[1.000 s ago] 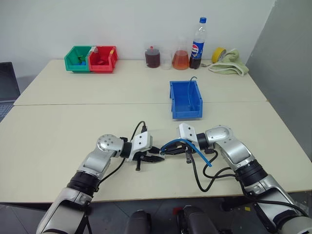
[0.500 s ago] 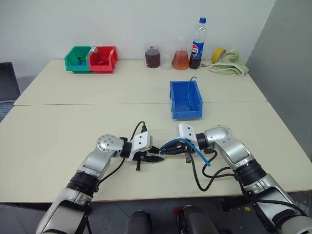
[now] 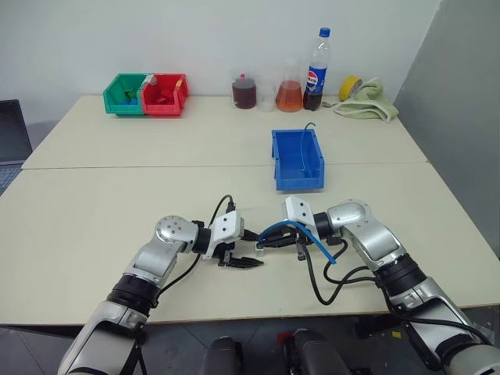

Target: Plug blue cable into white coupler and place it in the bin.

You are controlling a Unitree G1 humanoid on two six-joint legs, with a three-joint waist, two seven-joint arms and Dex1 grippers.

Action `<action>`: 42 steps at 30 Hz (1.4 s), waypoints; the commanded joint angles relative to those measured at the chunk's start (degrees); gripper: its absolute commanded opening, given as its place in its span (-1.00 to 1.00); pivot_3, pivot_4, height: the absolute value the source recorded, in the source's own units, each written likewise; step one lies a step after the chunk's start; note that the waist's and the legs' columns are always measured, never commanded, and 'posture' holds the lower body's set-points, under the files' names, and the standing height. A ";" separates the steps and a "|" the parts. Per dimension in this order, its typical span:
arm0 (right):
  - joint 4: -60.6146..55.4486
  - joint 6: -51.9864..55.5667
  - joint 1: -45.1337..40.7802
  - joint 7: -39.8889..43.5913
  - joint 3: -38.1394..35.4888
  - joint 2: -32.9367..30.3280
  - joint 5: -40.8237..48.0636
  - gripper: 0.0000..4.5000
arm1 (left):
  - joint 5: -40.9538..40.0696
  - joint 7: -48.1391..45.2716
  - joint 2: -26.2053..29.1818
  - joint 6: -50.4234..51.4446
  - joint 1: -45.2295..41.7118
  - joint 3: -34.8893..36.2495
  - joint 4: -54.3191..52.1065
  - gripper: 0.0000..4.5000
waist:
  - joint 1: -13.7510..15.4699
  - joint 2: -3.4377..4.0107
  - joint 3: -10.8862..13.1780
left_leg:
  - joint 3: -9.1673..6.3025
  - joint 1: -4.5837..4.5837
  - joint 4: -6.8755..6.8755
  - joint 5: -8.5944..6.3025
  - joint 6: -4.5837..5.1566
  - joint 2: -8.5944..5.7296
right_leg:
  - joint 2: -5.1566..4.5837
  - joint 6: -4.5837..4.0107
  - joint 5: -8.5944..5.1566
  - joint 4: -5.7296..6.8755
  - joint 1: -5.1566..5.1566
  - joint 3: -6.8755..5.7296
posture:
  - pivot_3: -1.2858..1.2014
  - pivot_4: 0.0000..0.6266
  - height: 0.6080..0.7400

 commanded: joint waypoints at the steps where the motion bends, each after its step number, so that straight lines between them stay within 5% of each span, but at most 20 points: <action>1: 0.88 3.81 2.02 0.32 2.37 -0.75 -2.04 -0.95 | -2.27 -1.22 2.56 1.34 1.62 2.56 -5.00 0.87 | -0.05 0.00 0.00 | 0.00 0.00 -0.02 0.00 0.00 0.01 | 0.00 -0.01 0.00 0.00 -0.01 0.01 | 0.03 -0.52 1.00; 12: -7.86 17.34 0.99 -1.90 -3.64 -0.66 5.12 -0.95 | -9.34 3.09 8.77 10.28 10.72 11.34 -20.75 0.99 | 0.01 0.05 0.09 | -0.03 -0.14 -0.07 -0.01 0.00 0.04 | -0.04 -0.08 -0.05 -0.06 -0.10 -0.04 | 0.03 -0.52 1.00; 27: -15.23 44.80 -7.98 -13.35 -19.26 -5.69 16.86 -0.95 | -18.68 22.22 3.70 24.88 20.08 19.35 -41.39 0.99 | 0.10 0.11 0.35 | -0.08 -0.39 -0.07 -0.01 -0.01 0.01 | -0.10 -0.06 -0.05 -0.11 -0.29 -0.09 | 0.03 -0.52 1.00; 35: 0.72 50.57 -24.33 -20.49 -23.49 -5.25 16.35 -0.95 | -18.45 29.40 -1.36 25.82 18.16 17.72 -42.48 0.99 | -0.12 0.15 0.40 | -0.03 -0.41 -0.08 -0.01 0.00 -0.03 | -0.09 -0.06 -0.04 -0.11 -0.32 -0.05 | 0.03 -0.52 1.00; 42: 25.79 39.35 -35.81 -23.09 -19.82 -4.58 8.17 -0.95 | -17.55 33.99 -5.50 25.68 17.80 15.16 -42.89 0.99 | -0.03 0.15 0.40 | 0.00 -0.47 -0.15 -0.03 0.03 -0.08 | -0.09 -0.06 -0.04 -0.25 -0.32 0.01 | 0.03 -0.52 1.00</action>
